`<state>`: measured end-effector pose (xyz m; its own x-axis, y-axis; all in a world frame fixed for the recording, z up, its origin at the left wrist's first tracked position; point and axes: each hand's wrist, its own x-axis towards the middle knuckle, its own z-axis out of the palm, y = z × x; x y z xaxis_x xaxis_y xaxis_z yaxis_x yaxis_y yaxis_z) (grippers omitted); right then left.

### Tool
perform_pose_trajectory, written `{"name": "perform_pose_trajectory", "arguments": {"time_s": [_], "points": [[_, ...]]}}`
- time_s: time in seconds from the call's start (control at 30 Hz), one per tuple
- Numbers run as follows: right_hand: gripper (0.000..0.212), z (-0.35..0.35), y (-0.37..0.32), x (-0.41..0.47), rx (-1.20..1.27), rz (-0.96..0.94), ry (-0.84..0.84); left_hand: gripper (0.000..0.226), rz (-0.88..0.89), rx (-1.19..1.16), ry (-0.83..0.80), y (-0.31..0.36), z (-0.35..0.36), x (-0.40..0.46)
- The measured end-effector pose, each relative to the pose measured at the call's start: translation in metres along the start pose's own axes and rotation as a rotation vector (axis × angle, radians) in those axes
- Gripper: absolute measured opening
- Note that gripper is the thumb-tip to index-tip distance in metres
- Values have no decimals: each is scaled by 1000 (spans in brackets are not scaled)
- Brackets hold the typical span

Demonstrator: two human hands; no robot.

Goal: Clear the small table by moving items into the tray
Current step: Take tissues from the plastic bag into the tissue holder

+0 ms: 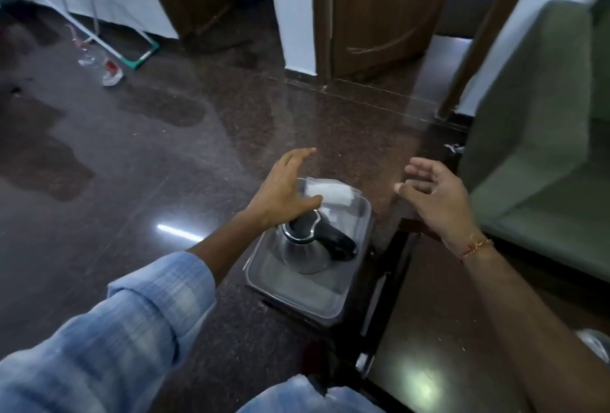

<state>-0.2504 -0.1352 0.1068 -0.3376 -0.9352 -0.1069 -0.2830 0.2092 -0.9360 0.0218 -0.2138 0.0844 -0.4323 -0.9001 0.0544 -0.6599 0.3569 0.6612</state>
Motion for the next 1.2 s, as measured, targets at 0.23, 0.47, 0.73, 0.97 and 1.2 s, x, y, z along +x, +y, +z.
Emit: {"name": "perform_pose_trajectory", "arguments": {"time_s": [0.23,0.47,0.73,0.97,1.2], "points": [[53,75,-11,42,-123,-6,-105,92,-79,-25,13,-48,-24,-14],[57,113,25,89,-295,40,-187,90,-112,-64,-14,-71,-12,-4],[67,156,101,144,-795,-3,-382,70,-194,-32,-85,-106,18,-5],[44,184,127,152,-1129,-163,-432,56,-201,4,-118,-117,28,-12],[19,162,100,145,-871,-184,-278,54,-161,-5,-73,-106,19,-13]]}}
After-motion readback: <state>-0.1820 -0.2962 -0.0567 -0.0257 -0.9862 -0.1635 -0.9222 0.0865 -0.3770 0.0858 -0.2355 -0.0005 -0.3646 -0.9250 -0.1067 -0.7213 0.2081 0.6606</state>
